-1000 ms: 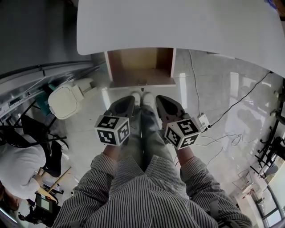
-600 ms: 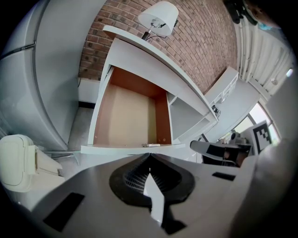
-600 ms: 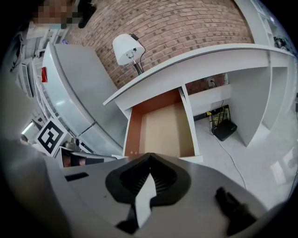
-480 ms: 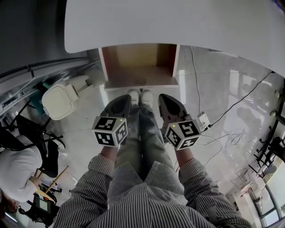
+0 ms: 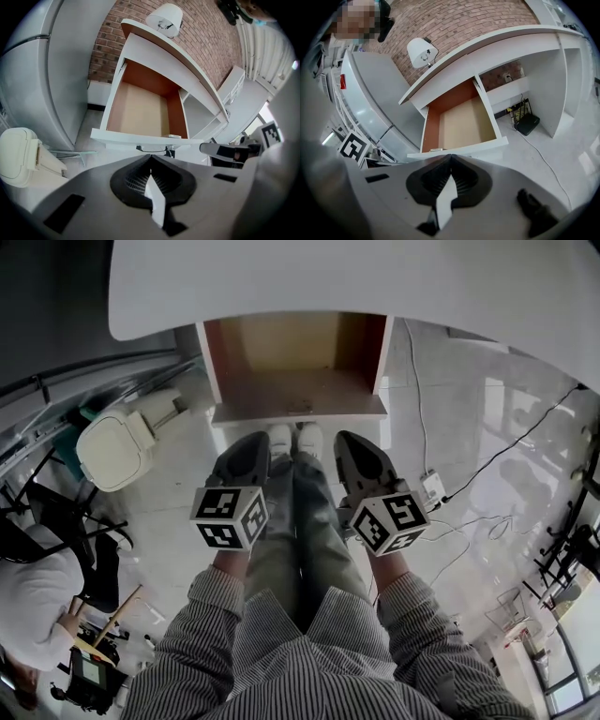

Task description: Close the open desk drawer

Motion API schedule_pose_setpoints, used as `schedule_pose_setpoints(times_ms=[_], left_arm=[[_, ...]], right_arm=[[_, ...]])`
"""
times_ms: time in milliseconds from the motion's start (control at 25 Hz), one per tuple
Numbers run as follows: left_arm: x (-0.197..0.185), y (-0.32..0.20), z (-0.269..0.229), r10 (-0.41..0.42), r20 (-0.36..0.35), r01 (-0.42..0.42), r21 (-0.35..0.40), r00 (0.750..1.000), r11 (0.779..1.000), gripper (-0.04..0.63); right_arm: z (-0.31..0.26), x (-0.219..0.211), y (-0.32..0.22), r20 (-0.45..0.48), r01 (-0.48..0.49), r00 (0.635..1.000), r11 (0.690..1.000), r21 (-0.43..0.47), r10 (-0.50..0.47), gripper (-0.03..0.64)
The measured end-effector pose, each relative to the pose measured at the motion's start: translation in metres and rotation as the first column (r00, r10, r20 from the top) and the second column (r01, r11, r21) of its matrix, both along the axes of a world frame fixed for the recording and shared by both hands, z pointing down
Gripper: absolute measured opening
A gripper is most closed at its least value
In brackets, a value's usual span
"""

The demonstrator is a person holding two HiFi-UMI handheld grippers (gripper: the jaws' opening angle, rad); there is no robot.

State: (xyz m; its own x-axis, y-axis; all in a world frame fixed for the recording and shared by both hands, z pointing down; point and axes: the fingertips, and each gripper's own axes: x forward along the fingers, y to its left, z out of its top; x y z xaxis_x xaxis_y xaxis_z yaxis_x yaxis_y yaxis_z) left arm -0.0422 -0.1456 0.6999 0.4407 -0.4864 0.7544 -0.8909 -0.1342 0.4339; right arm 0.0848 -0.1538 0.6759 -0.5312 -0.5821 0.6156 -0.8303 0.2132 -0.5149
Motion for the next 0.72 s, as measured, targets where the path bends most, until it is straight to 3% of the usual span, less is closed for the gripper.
schedule_pose_setpoints(times_ms=[440, 720], left_arm=[[0.007, -0.008, 0.023, -0.042, -0.035, 0.043, 0.025, 0.999, 0.999, 0.012], [0.006, -0.014, 0.033, -0.114, -0.072, 0.117, 0.028, 0.991, 0.993, 0.012]], right_arm=[[0.036, 0.009, -0.002, -0.035, -0.051, 0.998, 0.999, -0.018, 0.05, 0.017], [0.047, 0.016, -0.005, -0.012, -0.155, 0.988, 0.988, -0.025, 0.154, 0.017]])
